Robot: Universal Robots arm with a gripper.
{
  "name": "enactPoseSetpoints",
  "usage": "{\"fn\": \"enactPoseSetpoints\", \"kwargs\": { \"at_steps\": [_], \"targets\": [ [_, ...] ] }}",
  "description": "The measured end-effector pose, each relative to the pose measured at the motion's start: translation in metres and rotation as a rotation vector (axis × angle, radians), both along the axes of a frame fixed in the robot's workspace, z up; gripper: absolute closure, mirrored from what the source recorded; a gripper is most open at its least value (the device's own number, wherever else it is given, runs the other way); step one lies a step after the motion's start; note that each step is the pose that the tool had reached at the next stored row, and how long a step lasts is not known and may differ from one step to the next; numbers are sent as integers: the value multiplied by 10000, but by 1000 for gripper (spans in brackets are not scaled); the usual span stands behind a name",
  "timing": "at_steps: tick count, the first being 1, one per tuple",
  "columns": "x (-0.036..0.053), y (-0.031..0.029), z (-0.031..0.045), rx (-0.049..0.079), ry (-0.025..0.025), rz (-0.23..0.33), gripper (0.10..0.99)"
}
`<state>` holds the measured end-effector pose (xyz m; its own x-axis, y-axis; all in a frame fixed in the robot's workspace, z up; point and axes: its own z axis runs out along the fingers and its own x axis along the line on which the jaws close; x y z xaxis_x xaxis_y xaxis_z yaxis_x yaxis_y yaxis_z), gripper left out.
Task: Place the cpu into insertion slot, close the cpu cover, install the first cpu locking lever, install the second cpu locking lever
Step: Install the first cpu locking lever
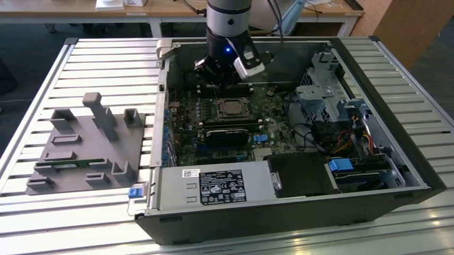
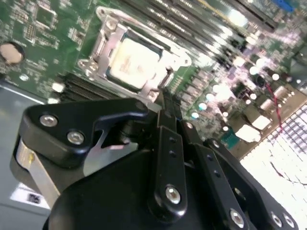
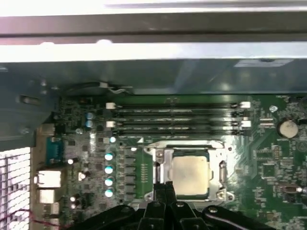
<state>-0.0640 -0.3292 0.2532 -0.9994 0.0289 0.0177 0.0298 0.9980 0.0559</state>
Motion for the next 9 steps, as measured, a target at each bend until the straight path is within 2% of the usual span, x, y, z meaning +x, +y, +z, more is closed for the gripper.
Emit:
{"fn": "enactPoseSetpoints", "kwargs": {
  "at_steps": [5, 9],
  "targets": [
    [-172, 10, 0, 0, -9, 0, 980],
    [-254, 31, 0, 0, -11, 1, 980]
  ]
}}
